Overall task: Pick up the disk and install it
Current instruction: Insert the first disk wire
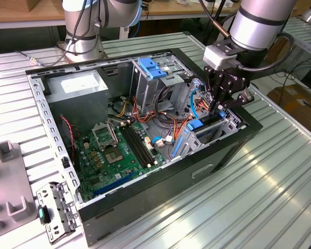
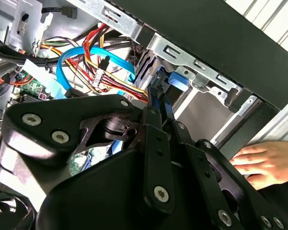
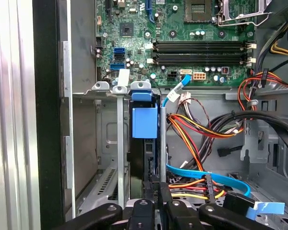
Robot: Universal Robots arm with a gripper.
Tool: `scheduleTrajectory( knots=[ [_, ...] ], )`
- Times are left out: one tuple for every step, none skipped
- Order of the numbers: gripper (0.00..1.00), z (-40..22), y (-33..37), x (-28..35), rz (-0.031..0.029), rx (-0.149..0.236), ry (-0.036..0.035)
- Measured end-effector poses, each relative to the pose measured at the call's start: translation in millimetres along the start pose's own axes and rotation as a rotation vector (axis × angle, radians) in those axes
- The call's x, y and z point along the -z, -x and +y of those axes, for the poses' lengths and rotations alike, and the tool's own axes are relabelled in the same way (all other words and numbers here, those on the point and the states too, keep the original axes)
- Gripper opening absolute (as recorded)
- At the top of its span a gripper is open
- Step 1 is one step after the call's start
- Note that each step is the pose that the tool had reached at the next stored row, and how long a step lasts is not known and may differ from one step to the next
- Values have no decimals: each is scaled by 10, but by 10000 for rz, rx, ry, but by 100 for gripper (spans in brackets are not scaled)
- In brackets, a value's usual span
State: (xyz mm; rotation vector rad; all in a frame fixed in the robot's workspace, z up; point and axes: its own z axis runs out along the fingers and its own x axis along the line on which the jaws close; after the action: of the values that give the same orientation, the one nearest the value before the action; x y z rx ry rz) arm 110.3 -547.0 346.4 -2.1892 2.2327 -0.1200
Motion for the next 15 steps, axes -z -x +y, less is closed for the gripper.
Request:
scheduleTrajectory(
  knots=[
    [16, 0, -1, 2, 2, 0, 0],
    [16, 0, -2, 3, 4, 1, 0],
    [16, 0, -4, 3, 4, 2, 0],
    [16, 0, -7, 2, 3, 1, 0],
    [16, 1, -12, 2, 3, 2, 0],
    [16, 2, -14, 2, 3, 3, 0],
    [16, 5, -16, 2, 2, 1, 1],
    [16, 10, -16, 2, 1, 0, 1],
    [16, 12, -16, 1, -3, 1, 0],
    [16, 12, -16, 0, -1, 2, 0],
    [16, 13, -16, -5, -2, 2, 1],
    [16, 13, -16, -10, -5, 0, 2],
    [16, 13, -16, -14, -5, 1, 3],
    [16, 15, -15, -32, -9, 0, 12],
    [16, 17, -14, -54, -10, 1, 27]
  ],
)
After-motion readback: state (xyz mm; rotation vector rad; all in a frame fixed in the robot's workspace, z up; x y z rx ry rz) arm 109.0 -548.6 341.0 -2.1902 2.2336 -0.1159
